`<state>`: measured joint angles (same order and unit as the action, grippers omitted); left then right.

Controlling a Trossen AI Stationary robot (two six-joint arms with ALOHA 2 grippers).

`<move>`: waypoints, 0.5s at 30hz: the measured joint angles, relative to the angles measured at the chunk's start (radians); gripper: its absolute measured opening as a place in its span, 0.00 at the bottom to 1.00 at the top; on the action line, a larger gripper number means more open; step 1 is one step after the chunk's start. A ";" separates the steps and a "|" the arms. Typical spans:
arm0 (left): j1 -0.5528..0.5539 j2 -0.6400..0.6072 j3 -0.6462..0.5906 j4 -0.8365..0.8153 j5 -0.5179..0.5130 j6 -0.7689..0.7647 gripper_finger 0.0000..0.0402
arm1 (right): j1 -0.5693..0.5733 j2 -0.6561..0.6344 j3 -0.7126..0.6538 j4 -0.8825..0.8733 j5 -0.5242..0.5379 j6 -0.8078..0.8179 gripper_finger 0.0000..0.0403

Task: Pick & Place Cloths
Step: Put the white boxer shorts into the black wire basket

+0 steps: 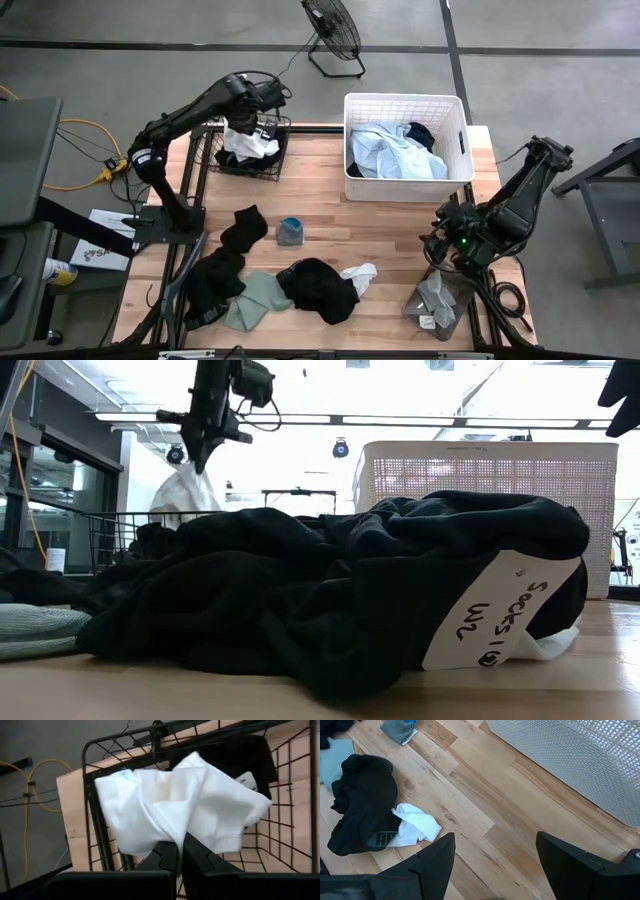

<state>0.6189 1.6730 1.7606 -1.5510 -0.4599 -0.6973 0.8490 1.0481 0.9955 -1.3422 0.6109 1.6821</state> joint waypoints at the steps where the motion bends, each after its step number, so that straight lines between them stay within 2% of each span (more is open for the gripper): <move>1: 0.000 0.000 -0.017 0.021 0.006 0.008 0.00 | 0.000 0.000 0.000 0.000 0.000 0.000 0.67; 10: -0.003 0.000 -0.124 0.209 0.104 0.020 0.00 | 0.000 0.000 0.000 0.000 0.000 0.001 0.67; 15: -0.003 0.000 -0.198 0.254 0.113 0.012 0.00 | 0.000 0.000 0.000 0.000 0.000 0.015 0.67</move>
<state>0.6163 1.6726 1.5622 -1.2969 -0.3465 -0.6857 0.8490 1.0481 0.9955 -1.3422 0.6108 1.6974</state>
